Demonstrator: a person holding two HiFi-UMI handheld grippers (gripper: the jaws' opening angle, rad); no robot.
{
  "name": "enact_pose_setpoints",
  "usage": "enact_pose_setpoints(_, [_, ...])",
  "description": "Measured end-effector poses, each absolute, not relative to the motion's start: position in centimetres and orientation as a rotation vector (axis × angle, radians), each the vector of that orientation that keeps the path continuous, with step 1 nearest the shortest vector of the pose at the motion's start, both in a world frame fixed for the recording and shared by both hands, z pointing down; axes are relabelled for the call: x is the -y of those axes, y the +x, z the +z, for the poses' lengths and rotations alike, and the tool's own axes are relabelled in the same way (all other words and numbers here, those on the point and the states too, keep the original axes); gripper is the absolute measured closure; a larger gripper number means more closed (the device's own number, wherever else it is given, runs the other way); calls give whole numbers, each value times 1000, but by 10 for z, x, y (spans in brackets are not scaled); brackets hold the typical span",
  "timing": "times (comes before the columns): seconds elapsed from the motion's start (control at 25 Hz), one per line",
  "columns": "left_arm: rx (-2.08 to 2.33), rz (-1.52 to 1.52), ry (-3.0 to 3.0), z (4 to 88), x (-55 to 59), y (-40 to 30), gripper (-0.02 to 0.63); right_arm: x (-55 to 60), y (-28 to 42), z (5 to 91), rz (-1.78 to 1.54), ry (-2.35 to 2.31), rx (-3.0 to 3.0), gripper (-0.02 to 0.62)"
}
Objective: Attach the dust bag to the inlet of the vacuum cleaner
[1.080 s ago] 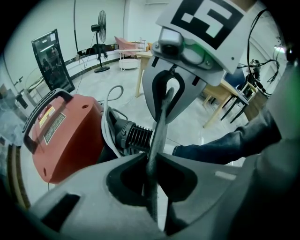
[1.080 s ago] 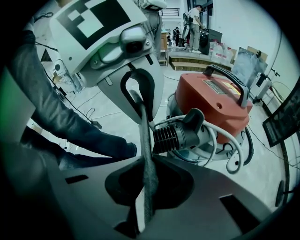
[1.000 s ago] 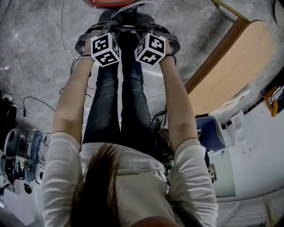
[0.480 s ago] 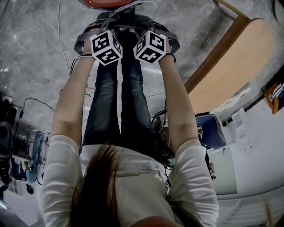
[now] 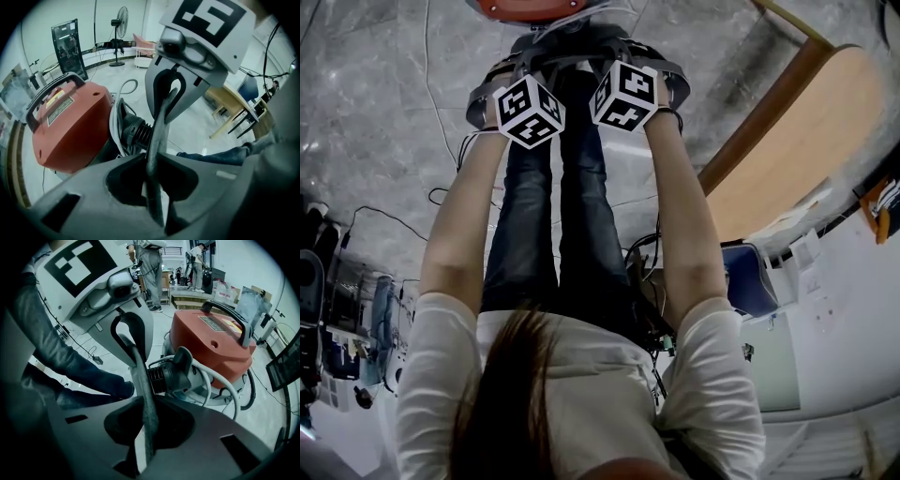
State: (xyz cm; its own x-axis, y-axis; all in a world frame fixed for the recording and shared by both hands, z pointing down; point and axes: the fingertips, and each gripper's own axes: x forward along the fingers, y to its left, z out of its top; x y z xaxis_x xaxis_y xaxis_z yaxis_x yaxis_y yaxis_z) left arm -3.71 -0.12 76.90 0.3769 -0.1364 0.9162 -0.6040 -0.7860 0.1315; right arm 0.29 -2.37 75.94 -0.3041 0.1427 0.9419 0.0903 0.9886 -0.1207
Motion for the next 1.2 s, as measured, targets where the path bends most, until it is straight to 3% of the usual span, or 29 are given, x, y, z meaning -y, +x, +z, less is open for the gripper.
enact_pose_setpoints(0.68, [530,1486,2259,771,16,-28,531,24,15,764,243,45,1917,554])
enact_pose_setpoints(1.2, [747,1321,2099,769,32,-51,531,53,-13,762,98,-163,1870,546])
